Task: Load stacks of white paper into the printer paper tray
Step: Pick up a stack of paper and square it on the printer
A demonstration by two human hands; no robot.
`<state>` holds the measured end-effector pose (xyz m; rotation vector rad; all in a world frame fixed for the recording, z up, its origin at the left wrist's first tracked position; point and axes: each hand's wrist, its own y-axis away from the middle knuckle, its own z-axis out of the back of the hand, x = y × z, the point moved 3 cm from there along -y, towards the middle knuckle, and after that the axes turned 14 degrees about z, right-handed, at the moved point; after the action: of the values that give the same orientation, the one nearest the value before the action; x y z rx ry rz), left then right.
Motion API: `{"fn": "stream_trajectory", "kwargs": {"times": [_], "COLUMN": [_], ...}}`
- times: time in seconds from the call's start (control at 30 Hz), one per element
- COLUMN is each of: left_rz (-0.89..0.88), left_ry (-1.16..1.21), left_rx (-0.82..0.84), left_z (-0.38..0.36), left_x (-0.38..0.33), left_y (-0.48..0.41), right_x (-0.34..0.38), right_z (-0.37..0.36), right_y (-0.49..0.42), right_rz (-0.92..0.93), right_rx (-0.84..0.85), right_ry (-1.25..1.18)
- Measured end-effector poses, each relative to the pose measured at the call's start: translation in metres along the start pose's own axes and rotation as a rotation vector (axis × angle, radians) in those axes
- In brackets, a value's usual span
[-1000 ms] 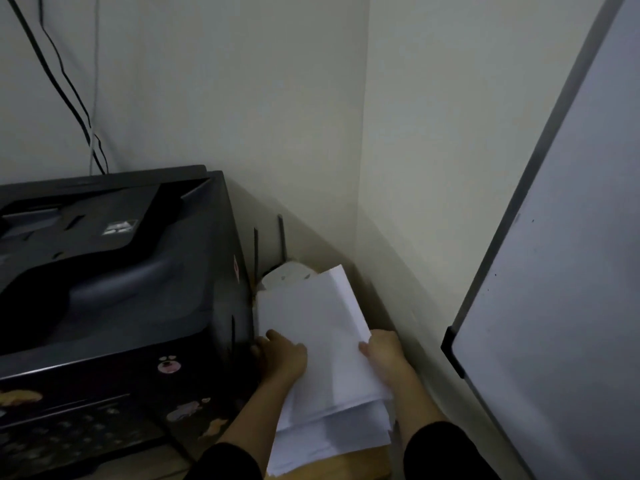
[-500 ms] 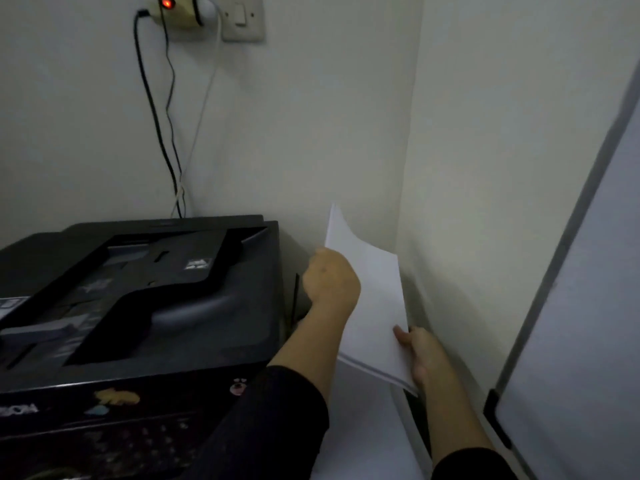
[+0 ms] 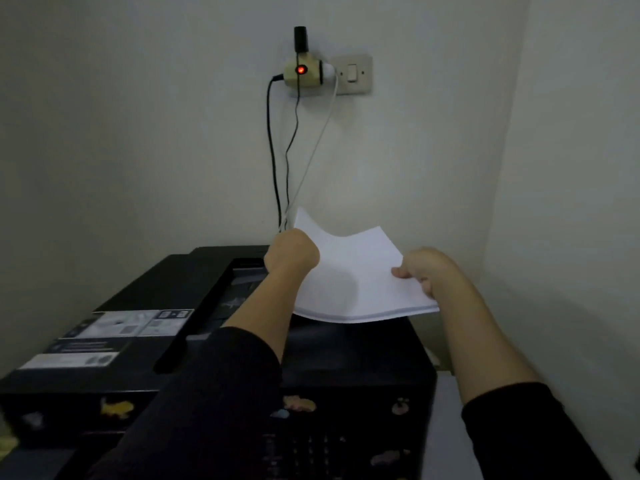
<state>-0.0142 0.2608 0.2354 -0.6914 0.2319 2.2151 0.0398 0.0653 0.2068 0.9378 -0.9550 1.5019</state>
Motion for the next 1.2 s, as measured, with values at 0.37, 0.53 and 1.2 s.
{"fn": "stream_trajectory", "kwargs": {"times": [0.37,0.53,1.2], "left_rz": [0.009,-0.09,-0.122], "left_ry": [0.48,0.726,0.759], "left_rx": [-0.142,-0.223,-0.253], "left_z": [0.089,0.137,0.124], "left_x": [0.151,0.177,0.221], "left_y": [-0.089,-0.12,-0.164], "right_x": [0.077,0.116,0.122], "right_z": [-0.172,-0.229,-0.298], "right_y": [0.008,0.006,-0.01], "right_rz": [0.204,0.344,0.504], "right_rx": [-0.109,-0.191,-0.272], "right_ry": [-0.244,-0.32,-0.222]}}
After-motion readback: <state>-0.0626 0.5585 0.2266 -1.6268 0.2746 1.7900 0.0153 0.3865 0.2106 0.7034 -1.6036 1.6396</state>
